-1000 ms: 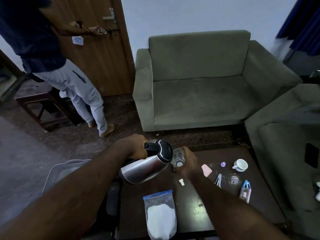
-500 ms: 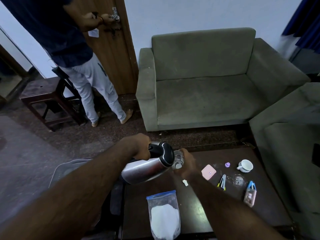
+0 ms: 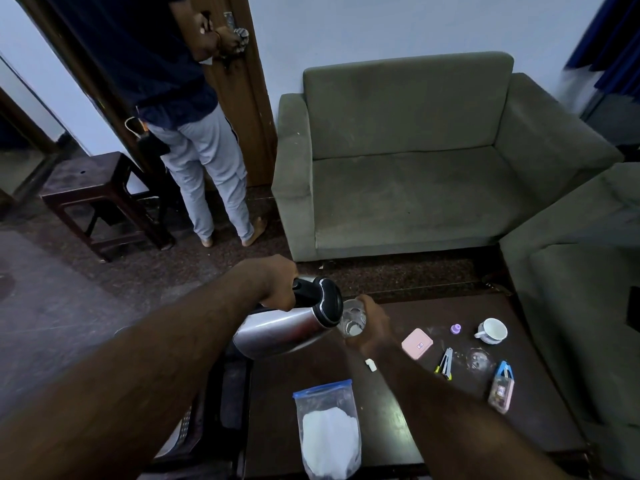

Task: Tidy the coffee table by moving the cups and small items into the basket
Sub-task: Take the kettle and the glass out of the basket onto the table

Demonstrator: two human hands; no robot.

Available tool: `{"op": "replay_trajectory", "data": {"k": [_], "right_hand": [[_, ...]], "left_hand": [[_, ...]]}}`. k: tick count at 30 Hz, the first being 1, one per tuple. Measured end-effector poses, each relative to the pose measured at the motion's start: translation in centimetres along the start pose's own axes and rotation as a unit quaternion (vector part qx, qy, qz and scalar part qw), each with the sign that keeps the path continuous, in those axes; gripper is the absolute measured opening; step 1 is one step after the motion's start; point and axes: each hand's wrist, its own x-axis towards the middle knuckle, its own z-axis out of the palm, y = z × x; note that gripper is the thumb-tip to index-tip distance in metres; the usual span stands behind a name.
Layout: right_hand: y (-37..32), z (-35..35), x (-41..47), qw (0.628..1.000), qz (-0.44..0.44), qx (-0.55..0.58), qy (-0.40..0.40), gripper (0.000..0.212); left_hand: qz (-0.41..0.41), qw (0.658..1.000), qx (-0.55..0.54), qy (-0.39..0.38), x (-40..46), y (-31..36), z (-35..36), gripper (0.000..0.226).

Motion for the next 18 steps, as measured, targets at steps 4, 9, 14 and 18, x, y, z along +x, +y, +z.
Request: {"op": "replay_trajectory", "data": {"k": [4, 9, 14, 18], "right_hand": [[0.3, 0.2, 0.1, 1.0, 0.012, 0.006, -0.002, 0.063], [0.9, 0.6, 0.1, 1.0, -0.003, -0.018, -0.008, 0.075], [0.1, 0.6, 0.0, 1.0, -0.007, -0.006, -0.001, 0.085], [0.0, 0.6, 0.0, 1.0, -0.005, -0.014, 0.004, 0.079]], "left_hand": [[-0.003, 1.0, 0.01, -0.006, -0.2, 0.0, -0.3, 0.015], [-0.015, 1.0, 0.013, -0.017, -0.5, 0.1, -0.7, 0.022], [-0.019, 0.999, 0.043, -0.007, -0.6, 0.4, -0.7, 0.017], [-0.027, 0.999, 0.04, -0.005, -0.9, 0.2, -1.0, 0.015]]}}
